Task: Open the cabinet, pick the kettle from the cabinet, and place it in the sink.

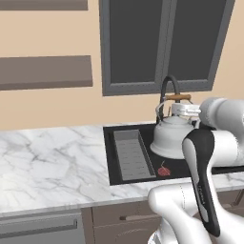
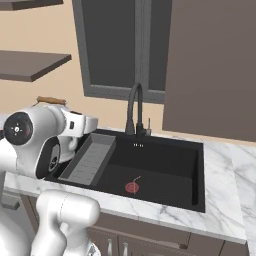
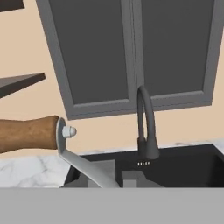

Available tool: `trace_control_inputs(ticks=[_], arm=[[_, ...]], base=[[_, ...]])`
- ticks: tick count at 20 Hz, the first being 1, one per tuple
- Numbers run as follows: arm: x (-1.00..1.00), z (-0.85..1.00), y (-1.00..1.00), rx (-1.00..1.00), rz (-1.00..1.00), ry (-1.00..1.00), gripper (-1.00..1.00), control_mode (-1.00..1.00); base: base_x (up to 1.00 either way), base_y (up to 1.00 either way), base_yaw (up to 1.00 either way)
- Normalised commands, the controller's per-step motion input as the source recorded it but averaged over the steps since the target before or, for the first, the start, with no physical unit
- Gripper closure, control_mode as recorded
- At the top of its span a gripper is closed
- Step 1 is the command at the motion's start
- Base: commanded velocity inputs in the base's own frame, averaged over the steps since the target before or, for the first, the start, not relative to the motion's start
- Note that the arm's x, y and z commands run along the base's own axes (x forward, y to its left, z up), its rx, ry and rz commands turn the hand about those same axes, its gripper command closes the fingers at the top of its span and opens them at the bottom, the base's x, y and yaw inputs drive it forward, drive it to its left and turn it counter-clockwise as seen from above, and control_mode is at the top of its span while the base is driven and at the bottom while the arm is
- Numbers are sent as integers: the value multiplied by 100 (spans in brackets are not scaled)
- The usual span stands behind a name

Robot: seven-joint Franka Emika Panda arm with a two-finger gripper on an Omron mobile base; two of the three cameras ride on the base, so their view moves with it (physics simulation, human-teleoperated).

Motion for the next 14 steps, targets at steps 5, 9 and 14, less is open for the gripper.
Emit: trace_control_inputs(ticks=[5,9,14], arm=[[-8,0,5,-1,-17,-3,100,-100],[-2,0,14,-6,-32,-6,100,-100],[0,3,16,-7,-34,-3,100,-100]], base=[[0,0,0],[0,0,0],[0,0,0]])
